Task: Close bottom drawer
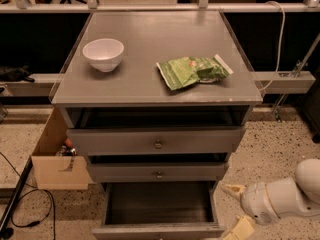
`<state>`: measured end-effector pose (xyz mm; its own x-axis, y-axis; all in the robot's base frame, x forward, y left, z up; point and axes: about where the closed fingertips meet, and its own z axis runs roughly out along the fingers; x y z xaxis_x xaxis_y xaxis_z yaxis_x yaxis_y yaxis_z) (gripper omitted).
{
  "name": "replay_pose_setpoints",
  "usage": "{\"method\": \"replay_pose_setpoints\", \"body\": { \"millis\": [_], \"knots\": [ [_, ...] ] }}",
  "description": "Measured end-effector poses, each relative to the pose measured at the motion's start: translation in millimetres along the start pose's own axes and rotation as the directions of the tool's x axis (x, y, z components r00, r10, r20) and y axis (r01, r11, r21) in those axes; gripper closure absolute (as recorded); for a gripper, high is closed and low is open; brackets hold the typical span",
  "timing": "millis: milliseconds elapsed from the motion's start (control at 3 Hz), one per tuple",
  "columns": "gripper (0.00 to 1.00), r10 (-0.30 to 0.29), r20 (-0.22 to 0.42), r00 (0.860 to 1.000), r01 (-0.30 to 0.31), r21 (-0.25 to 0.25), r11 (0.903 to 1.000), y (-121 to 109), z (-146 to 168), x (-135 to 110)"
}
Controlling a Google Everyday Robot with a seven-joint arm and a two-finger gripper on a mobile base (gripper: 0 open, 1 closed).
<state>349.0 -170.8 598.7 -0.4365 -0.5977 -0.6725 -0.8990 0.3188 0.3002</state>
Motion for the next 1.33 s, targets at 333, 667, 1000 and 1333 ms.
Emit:
{"method": "replay_pose_setpoints", "body": {
  "millis": [333,667,1000,1333],
  "knots": [
    [0.00,0.024,0.052,0.998,-0.025,0.006,0.9997,-4,17,3],
    [0.00,0.088,0.165,0.982,-0.099,0.059,0.9934,-16,50,21],
    [0.00,0.102,0.219,0.970,-0.127,0.102,0.9867,-33,63,29],
    [0.00,0.096,0.236,0.967,-0.133,0.143,0.9807,-53,77,39]
  ]
}}
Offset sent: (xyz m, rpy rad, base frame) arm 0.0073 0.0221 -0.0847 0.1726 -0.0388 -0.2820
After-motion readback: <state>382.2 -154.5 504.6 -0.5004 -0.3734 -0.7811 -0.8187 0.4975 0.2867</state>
